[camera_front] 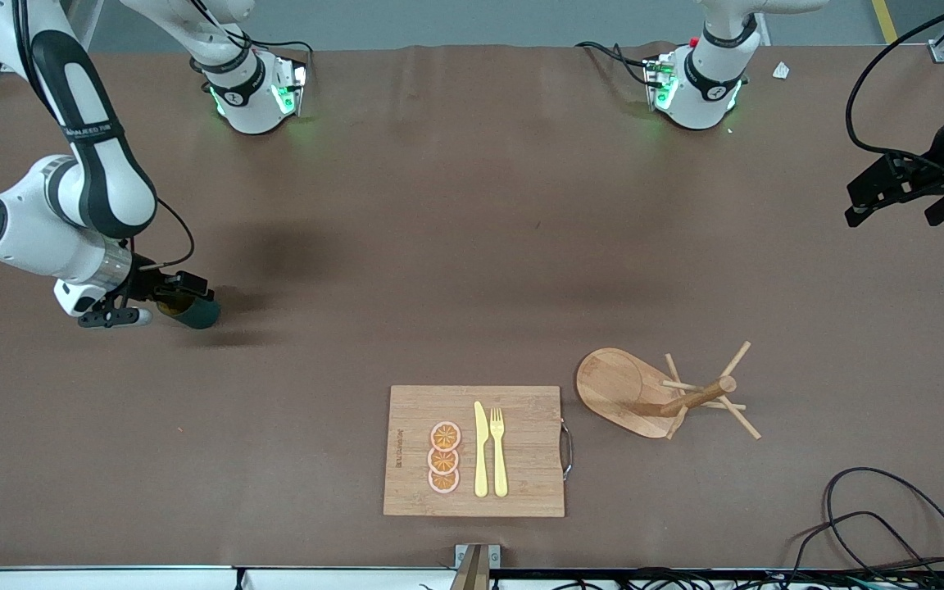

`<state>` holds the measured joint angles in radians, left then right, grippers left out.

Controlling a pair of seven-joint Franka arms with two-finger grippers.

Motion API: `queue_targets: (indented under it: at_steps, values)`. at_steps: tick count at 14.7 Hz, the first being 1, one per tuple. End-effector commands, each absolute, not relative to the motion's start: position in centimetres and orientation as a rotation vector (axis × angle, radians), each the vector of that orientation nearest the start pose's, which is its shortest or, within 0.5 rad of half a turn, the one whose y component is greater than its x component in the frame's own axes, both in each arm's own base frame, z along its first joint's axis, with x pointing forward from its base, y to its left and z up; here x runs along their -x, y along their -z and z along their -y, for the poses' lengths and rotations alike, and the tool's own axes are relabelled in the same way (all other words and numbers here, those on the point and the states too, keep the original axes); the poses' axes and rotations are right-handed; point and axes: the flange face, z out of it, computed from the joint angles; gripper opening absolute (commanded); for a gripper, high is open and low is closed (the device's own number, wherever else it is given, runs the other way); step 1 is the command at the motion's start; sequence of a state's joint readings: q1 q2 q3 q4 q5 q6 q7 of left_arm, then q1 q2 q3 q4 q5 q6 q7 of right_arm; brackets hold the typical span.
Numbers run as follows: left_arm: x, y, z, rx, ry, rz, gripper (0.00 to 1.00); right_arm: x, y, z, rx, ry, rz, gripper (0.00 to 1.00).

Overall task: Pass cup and hang on rack
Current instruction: 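Lower the right gripper over the teal mug rim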

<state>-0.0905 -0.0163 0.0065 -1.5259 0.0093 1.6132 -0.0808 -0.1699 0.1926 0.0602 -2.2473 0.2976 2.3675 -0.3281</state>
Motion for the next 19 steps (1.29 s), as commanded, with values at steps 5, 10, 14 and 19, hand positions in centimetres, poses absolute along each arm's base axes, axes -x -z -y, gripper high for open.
queue_targets:
  at_steps: [5,10,14,19]
  values:
    - [-55.4,-66.2,4.2,3.135,0.157,-0.024,1.0,-51.6,-29.5,5.3,3.048,0.099,0.022,0.96]
    - [-55.4,-66.2,4.2,3.135,0.157,-0.024,1.0,-50.3,-28.7,5.0,3.067,0.132,-0.021,0.95]
    - [-55.4,-66.2,4.2,3.135,0.157,-0.024,1.0,-49.9,-28.1,3.6,3.065,0.107,-0.046,0.95]
    - [-55.4,-66.2,4.2,3.135,0.157,-0.024,1.0,-49.9,-27.5,3.3,3.067,0.124,-0.047,0.95]
